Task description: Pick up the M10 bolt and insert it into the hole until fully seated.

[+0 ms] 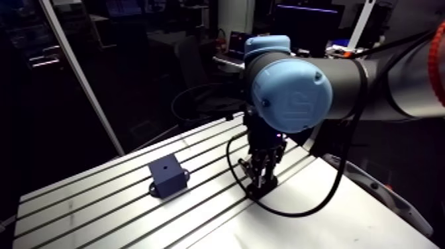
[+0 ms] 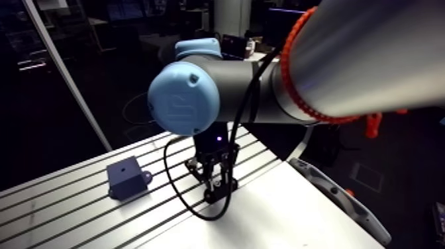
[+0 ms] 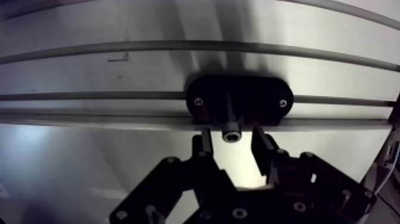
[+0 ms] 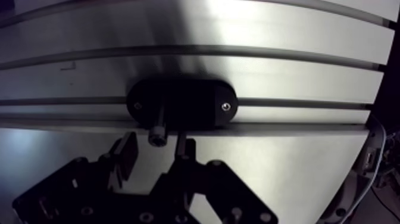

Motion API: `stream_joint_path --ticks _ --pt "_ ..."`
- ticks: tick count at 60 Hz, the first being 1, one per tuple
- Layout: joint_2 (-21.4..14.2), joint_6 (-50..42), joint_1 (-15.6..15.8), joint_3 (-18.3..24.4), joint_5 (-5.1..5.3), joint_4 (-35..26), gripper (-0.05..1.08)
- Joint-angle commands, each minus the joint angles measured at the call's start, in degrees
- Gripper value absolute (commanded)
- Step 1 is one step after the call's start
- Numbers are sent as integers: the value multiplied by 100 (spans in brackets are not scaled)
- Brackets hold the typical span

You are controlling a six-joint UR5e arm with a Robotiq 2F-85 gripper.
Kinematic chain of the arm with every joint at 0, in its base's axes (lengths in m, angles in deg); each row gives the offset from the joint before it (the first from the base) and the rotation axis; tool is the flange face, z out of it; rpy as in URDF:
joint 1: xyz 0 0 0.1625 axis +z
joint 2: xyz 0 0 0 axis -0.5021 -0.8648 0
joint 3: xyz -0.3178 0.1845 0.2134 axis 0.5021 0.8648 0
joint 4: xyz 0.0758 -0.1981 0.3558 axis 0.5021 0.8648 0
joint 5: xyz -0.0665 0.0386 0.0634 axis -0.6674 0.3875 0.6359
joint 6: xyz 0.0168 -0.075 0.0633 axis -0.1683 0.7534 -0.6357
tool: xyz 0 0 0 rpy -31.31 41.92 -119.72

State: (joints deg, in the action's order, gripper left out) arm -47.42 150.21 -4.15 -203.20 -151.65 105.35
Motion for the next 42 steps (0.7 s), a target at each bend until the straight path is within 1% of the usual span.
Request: stream_joint_path --ticks 1,42 --pt "0 -12 0 -6 0 5 53" --pt "44 -38 0 45 9 14 53"
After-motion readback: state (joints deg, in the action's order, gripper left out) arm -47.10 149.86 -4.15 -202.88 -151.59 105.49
